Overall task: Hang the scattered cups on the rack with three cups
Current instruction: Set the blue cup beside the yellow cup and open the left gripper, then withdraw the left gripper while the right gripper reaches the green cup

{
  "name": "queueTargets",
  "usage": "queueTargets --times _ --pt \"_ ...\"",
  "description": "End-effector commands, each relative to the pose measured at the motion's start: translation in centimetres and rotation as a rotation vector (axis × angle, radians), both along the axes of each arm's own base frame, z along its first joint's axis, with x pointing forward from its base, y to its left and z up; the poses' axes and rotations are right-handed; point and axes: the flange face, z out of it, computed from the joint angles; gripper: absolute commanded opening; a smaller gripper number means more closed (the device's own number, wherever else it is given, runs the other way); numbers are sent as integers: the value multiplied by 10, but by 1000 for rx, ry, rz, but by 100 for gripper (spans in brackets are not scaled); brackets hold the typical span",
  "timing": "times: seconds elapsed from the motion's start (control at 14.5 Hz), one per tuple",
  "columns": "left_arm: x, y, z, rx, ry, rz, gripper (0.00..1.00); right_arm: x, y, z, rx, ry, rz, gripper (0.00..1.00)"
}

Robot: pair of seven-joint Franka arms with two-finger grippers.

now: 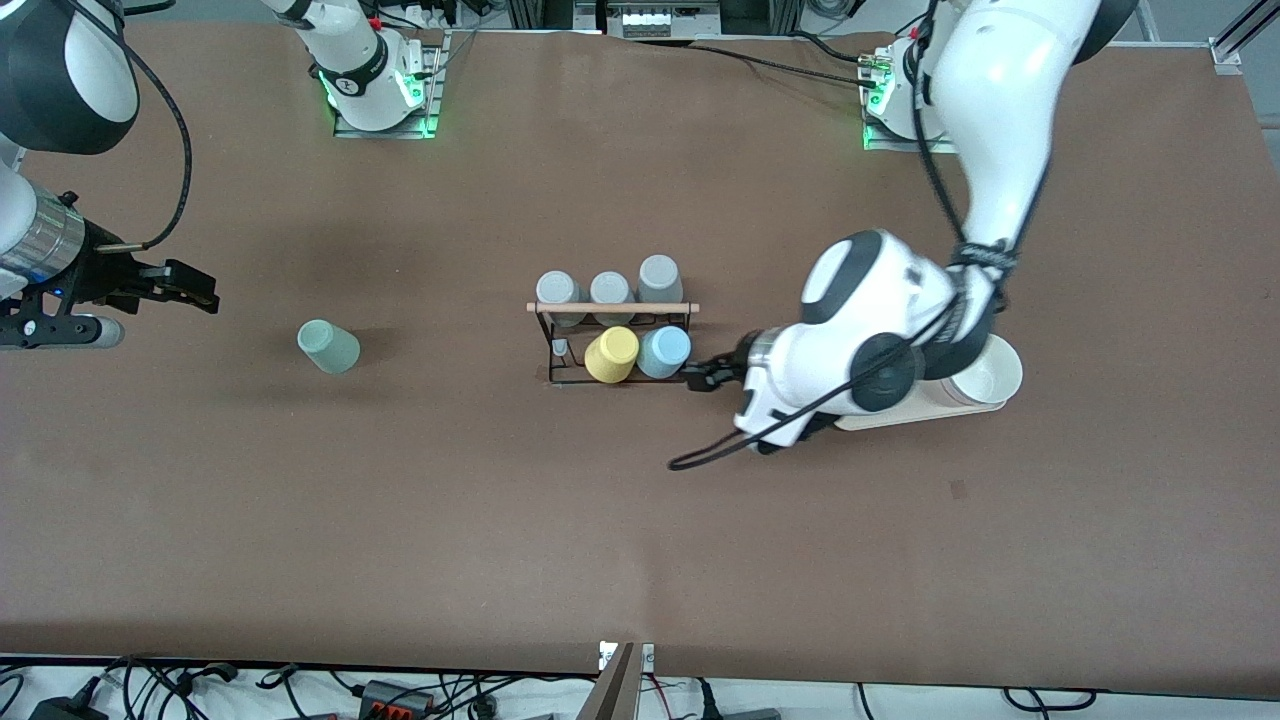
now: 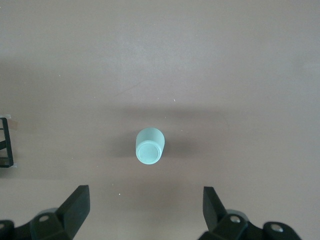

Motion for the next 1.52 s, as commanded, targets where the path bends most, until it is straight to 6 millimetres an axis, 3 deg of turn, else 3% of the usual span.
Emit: queueTargets --times 0.0,0.28,0.55,0.62,0.69,0.83,0.9,1.11,1.31,1.45 --pt "10 80 65 114 -109 25 100 2 -2 1 5 7 -2 100" --pt "-7 139 139 186 -188 -126 100 9 3 -19 4 38 3 100" --pt "-22 166 167 308 -193 -133 100 16 1 -38 4 64 15 100" --pt "-21 167 168 313 -199 -134 100 21 1 -59 4 101 15 100" --pt "-23 163 173 308 -212 -175 100 24 0 -63 2 106 15 100" --pt "-34 177 198 270 -265 -384 100 27 2 -74 0 118 19 100" --pt "-33 194 187 276 -253 -427 100 27 4 -82 -12 125 15 100" --pt "-55 221 176 216 -286 -372 100 24 3 -120 -12 107 14 100" --pt "-78 207 173 214 -290 -407 100 15 5 -161 -10 78 16 100" --pt "-83 220 170 212 -275 -389 100 8 6 -184 -8 70 18 100"
